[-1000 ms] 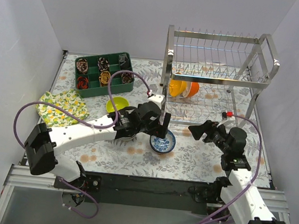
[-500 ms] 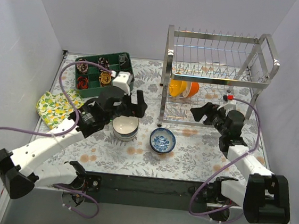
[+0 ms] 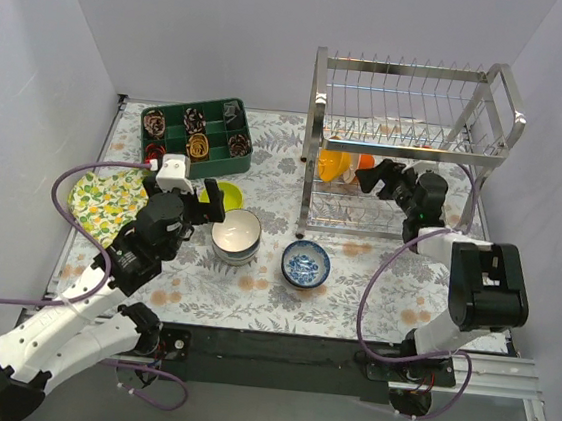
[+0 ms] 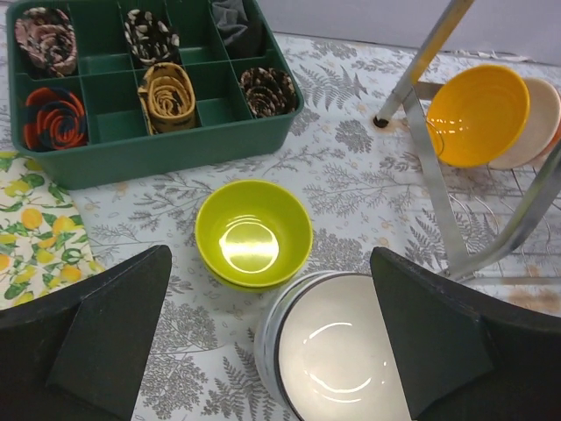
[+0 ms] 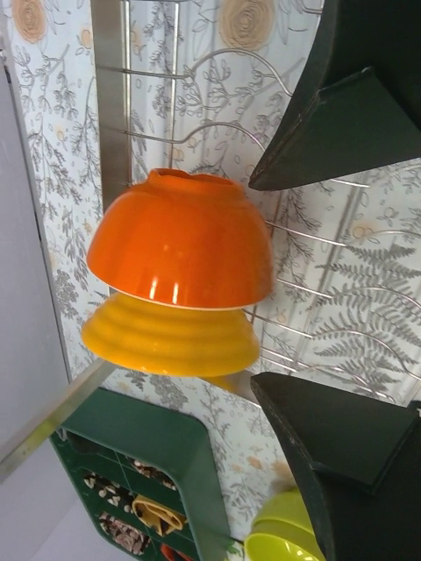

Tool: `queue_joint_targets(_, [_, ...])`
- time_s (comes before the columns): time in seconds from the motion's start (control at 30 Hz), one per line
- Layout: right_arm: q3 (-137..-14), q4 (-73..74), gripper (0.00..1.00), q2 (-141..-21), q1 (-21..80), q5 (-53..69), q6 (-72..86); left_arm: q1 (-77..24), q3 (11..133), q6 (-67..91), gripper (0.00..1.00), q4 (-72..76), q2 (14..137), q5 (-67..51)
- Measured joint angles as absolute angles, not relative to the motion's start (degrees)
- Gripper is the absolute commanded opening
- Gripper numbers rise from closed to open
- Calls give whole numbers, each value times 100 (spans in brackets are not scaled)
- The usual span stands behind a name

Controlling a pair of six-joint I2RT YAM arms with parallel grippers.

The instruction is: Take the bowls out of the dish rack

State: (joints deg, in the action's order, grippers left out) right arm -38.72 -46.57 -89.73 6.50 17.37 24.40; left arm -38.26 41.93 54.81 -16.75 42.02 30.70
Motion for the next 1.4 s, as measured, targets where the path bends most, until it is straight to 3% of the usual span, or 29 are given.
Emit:
queue_joint_targets(0.37, [-4515,-5389,95,-10226,650,1649,2388,-3240,4117,5398,98,-1372,4007,2856])
queue_joint_targets(0.57, [-4840,-5533,86,-10626,650,1817,2357,-3046,4097,5417,98,-1354,4018,2609])
queue_joint_targets(0.67, [-4862,-5540,71,-10689,650,1931,2359,-2991,4097,5428,98,-1345,4036,2526])
queue_joint_targets(0.8, [-4864,-5572,43,-10694,650,2051,2329,-2947,4095,5441,98,-1341,4040,2447])
queue_joint_targets(0.9, [-4860,-5575,31,-10687,657,2069,2252,-2923,4095,5443,98,-1339,4040,2418])
queue_joint_targets(1.4, [-3992,-5454,28,-9489,1111,692,1347,-2856,4095,5443,98,-1330,4040,2279])
